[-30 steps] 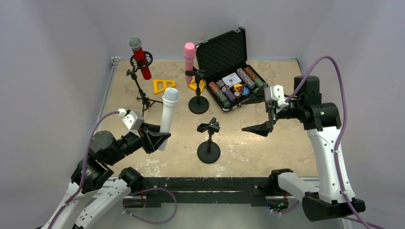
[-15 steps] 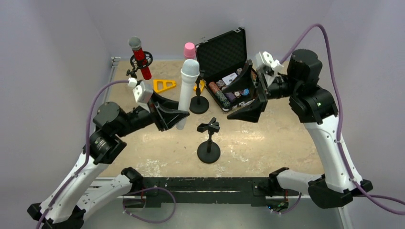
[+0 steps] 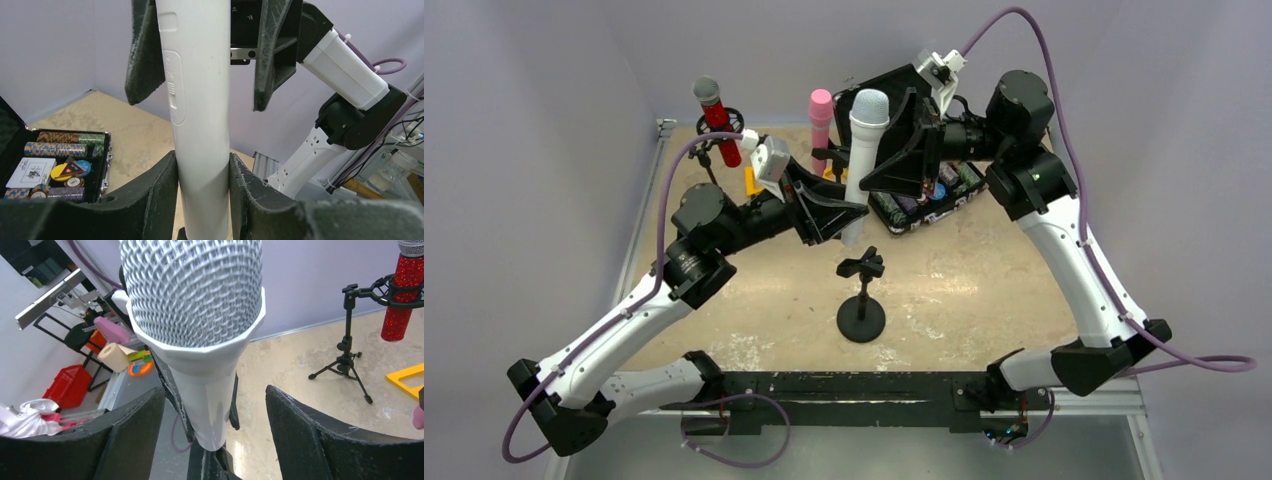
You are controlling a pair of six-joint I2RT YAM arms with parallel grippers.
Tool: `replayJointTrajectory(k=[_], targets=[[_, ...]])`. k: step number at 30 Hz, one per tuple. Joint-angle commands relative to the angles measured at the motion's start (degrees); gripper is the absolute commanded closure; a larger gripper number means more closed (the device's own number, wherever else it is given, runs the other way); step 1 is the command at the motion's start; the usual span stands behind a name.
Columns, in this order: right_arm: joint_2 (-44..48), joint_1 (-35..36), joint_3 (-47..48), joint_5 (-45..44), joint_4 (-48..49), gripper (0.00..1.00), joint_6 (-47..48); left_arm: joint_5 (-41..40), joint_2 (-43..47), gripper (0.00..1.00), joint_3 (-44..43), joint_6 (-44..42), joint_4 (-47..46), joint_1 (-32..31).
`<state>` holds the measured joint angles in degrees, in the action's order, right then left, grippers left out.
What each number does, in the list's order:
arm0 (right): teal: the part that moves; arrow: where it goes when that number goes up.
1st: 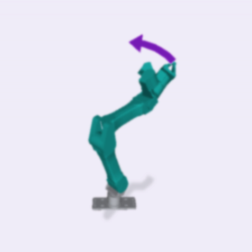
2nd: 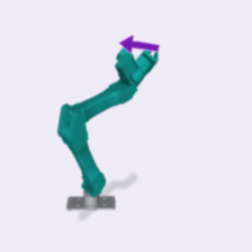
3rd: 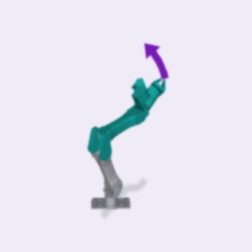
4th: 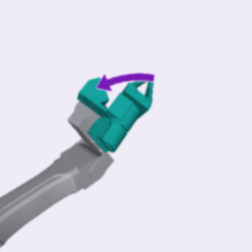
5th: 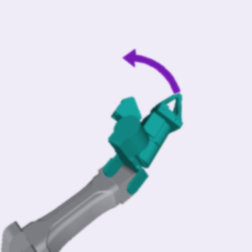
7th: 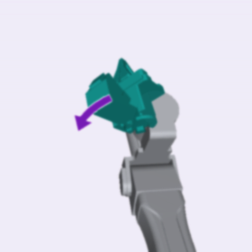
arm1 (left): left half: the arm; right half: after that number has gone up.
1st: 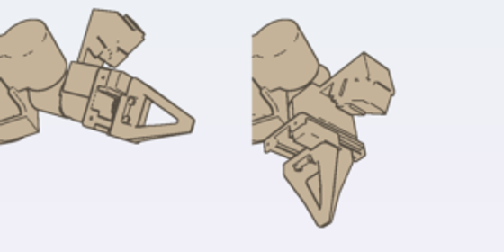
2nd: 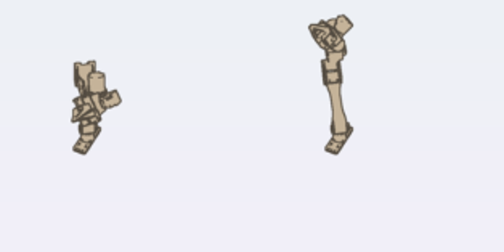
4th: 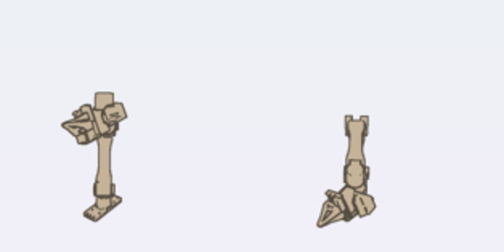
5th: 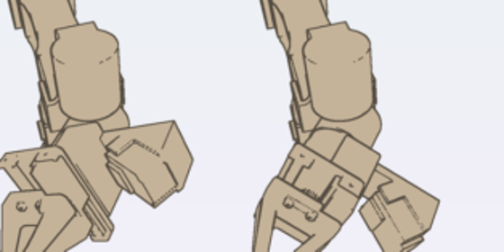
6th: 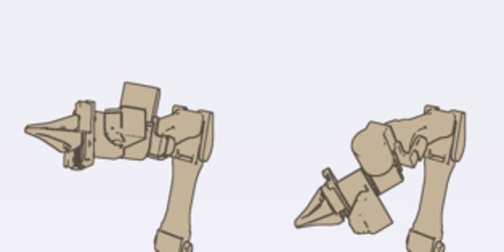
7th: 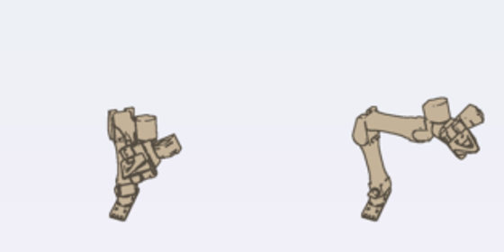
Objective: Attach the microphones to the stand
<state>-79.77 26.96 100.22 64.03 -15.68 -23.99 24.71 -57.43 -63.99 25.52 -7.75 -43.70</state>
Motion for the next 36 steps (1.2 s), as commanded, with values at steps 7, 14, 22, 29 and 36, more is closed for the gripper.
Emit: replayJointTrajectory(k=[7, 14, 22, 29, 36], targets=[[3.1, 2.8, -7.5, 2.7, 14.9, 0.38, -9.5, -4.3, -1.2, 1.0, 0.3, 3.8, -11.8, -0.9], [1.0, 3.8, -6.0, 3.6, 18.6, 0.39, -12.8, -3.4, -1.9, 1.0, 1.1, 5.1, -13.0, -1.5], [-1.4, 3.8, -3.3, 6.3, 24.5, 0.41, -18.6, -3.6, -0.3, 1.0, 4.4, 5.8, -13.8, -1.5], [-0.9, 4.6, -8.3, 7.2, 28.0, 0.77, -20.6, -3.7, 0.1, 1.0, 4.4, 6.3, -14.3, -1.5], [0.4, 4.7, -10.9, 8.3, 29.0, 0.49, -20.1, -4.0, 0.5, 1.0, 5.3, 7.5, -16.0, -1.5]])
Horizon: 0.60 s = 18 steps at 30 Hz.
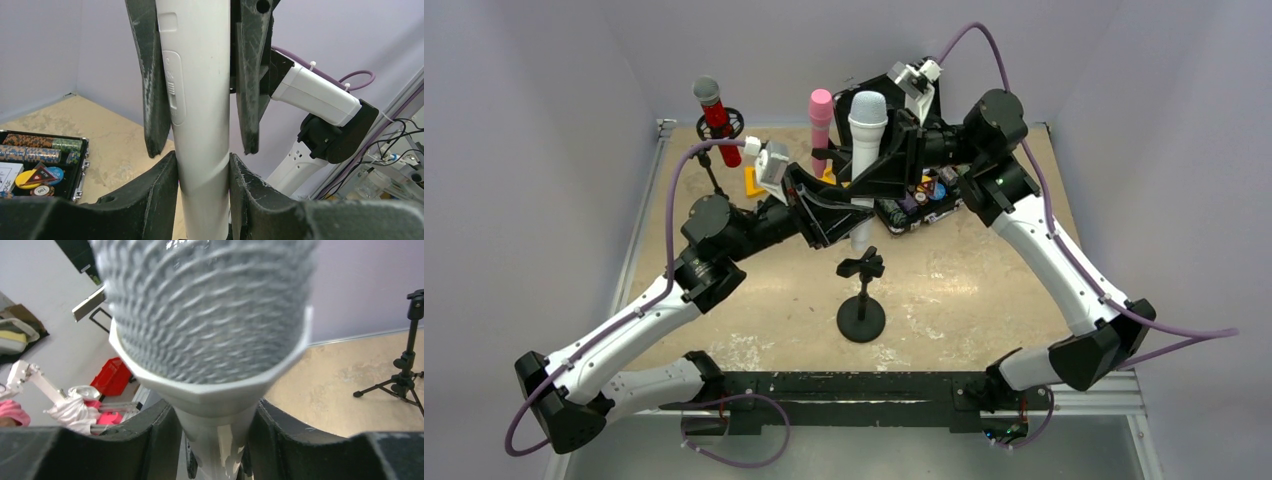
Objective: Attach the microphones to the stand
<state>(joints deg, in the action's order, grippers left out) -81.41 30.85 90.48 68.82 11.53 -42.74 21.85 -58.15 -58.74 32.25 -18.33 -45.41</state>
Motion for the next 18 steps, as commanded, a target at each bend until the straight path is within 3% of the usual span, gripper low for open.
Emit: replayJointTrajectory(k=[1, 7, 11, 14, 16, 18], targets=[[2.2, 0.8, -1.2, 3.6, 1.8, 0.48, -1.1, -1.2, 1.5, 1.0, 0.2, 0.7, -5.6, 0.1], [3.1, 0.8, -1.9, 3.6, 1.0, 0.53, 0.1, -2.0, 2.4, 1.0, 1.3, 0.7, -6.3, 0.2], [2.6, 0.9, -1.2, 4.2, 1.3, 0.83, 0.2, -0.8, 2.1, 0.97, 1.2, 1.5, -6.3, 0.2], [2.8, 0.8, -1.4, 5.0, 1.6, 0.99, 0.4, -0.6, 3.9, 0.66, 2.2, 2.3, -4.7, 0.3], [3.2, 0.8, -1.3, 5.5, -0.3, 1.0, 3.5, -0.4, 6.9, 0.41, 3.3, 2.0, -2.1, 0.4], [3.8, 0.7, -0.2, 5.0, -6.1, 1.0, 9.4, -0.4, 10.9, 0.27, 4.4, 0.6, 1.9, 0.8]])
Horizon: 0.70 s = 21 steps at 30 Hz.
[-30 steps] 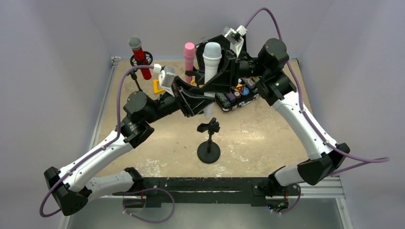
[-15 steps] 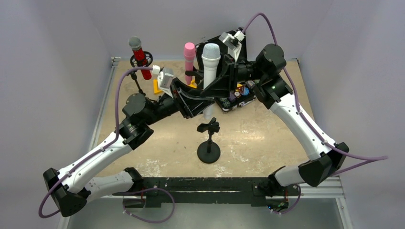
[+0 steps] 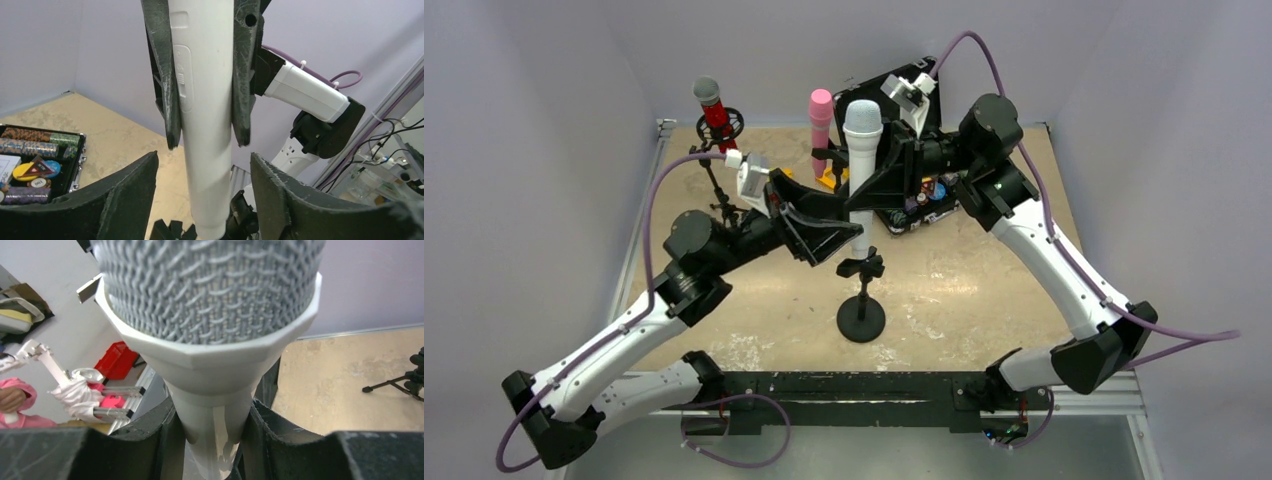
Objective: Attach the microphones to the stand
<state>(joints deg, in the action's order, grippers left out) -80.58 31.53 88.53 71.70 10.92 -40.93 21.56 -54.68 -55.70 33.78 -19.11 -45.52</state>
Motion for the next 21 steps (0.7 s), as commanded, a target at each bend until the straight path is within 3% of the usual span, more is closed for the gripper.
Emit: replayJointTrajectory(k=[1, 5, 9, 15, 21], targets=[[3.3, 0.0, 2.0, 2.0, -9.1, 1.0, 10.4, -0.2, 9.6, 0.23, 1.4, -1.7, 5.5, 1.2], [4.7, 0.2, 0.9, 1.5, -17.4, 1.0, 20.1, -3.0, 14.7, 0.14, -2.7, -5.4, 18.2, 2.3], [5.4, 0.2, 0.0, 2.1, -22.8, 1.0, 27.5, -4.1, 12.2, 0.13, -10.7, -7.1, 26.3, 2.4], [5.6, 0.3, 0.8, 3.9, -23.7, 1.0, 28.6, 0.0, 0.6, 0.13, -22.8, -6.9, 27.7, 2.4], [5.3, 0.3, 1.7, 4.2, -24.1, 1.0, 28.5, 7.0, -10.1, 0.15, -28.9, -5.3, 23.4, 2.2]])
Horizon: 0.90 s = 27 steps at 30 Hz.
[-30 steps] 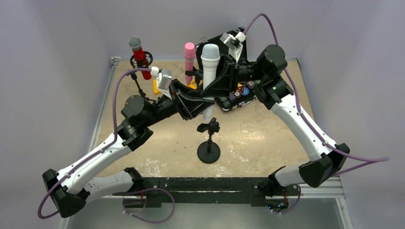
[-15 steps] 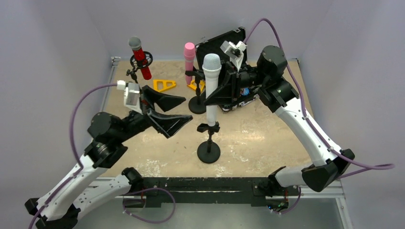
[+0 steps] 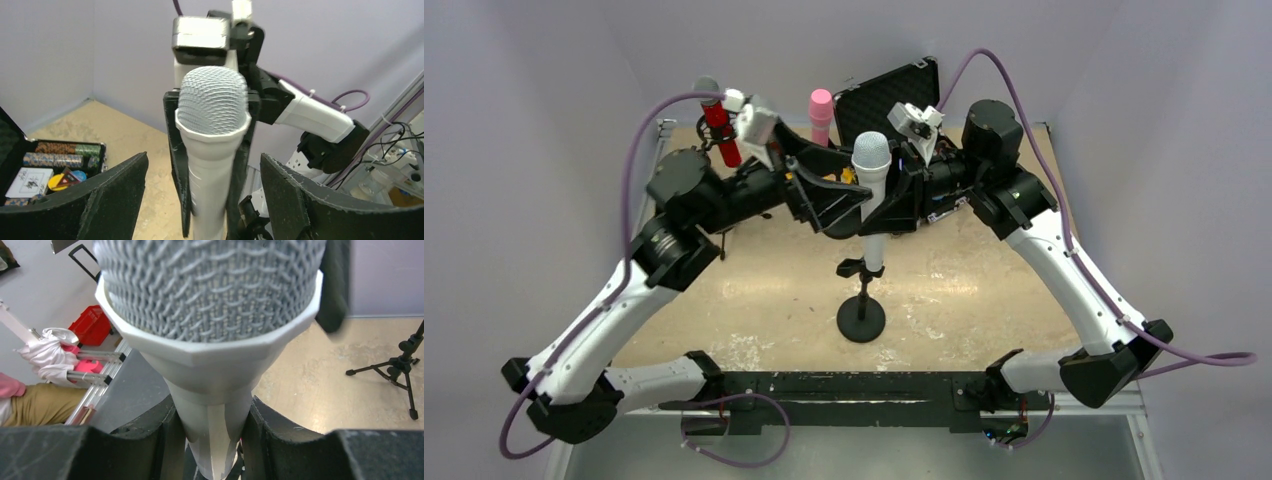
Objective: Attach the microphones to the stand
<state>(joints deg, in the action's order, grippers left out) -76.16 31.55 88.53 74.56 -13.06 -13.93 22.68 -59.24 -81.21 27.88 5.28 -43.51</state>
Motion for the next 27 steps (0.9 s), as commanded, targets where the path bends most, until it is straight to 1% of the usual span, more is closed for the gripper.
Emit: replayJointTrajectory(k=[1, 6, 7, 9, 10, 12, 14, 15, 16, 17, 19, 21, 22, 23, 24, 27], targets=[[0.8, 0.3, 1.8, 1.4, 0.0, 1.0, 1.3, 6.9, -6.8, 0.16, -4.1, 1.0, -1.4, 0.1], [0.7, 0.2, 1.8, 2.4, 0.9, 1.0, 0.2, 8.0, -10.0, 0.21, -5.3, 1.1, -3.5, -0.5], [0.7, 0.3, 1.7, 2.6, 1.2, 1.0, -0.2, 8.1, -10.1, 0.24, -5.0, 1.2, -4.2, -0.5], [0.9, 0.3, 1.3, 2.9, 1.9, 1.0, -0.8, 8.0, -10.0, 0.34, -4.0, 2.0, -8.0, -0.5], [1.0, 0.3, 1.0, 3.1, 2.4, 1.0, -1.3, 8.2, -9.9, 0.41, -3.6, 2.5, -9.4, -0.5], [1.2, 0.2, 0.6, 3.4, 3.1, 1.0, -1.9, 8.8, -10.1, 0.63, -3.0, 3.5, -11.2, -0.5], [1.3, 0.3, 0.4, 3.5, 3.2, 1.0, -2.0, 9.9, -10.3, 0.82, -2.7, 4.1, -12.2, -0.5], [1.2, 0.2, 0.3, 3.5, 3.2, 0.99, -2.0, 10.5, -10.3, 0.93, -2.6, 4.6, -12.6, -0.4], [1.2, 0.2, 0.3, 3.5, 3.1, 0.98, -2.0, 10.7, -10.2, 1.0, -2.2, 4.7, -12.9, -0.4], [1.2, 0.3, 0.2, 3.5, 3.0, 0.95, -1.9, 11.0, -9.8, 1.0, -1.8, 5.1, -13.5, -0.4], [1.3, 0.2, 0.1, 3.4, 2.7, 0.72, -1.5, 10.8, -8.7, 1.0, -0.5, 5.4, -14.9, -0.4], [1.6, 0.2, 0.0, 3.3, 1.5, 0.44, 0.0, 10.2, -7.1, 1.0, 0.4, 4.6, -15.0, -0.5], [1.9, 0.2, 0.1, 3.2, 0.4, 0.33, 1.3, 9.8, -6.1, 1.0, 0.6, 3.7, -14.2, -0.4], [2.2, 0.2, 0.4, 2.9, -1.6, 0.25, 3.7, 9.2, -4.9, 1.0, 0.7, 2.5, -13.1, -0.4], [2.4, 0.1, 1.0, 2.4, -4.4, 0.2, 6.6, 8.5, -3.5, 1.0, 0.8, 1.3, -11.8, -0.4], [3.6, -0.1, 3.2, -1.2, -14.0, 0.1, 18.1, 6.3, 1.0, 1.0, 0.6, -2.9, -6.3, -0.1]])
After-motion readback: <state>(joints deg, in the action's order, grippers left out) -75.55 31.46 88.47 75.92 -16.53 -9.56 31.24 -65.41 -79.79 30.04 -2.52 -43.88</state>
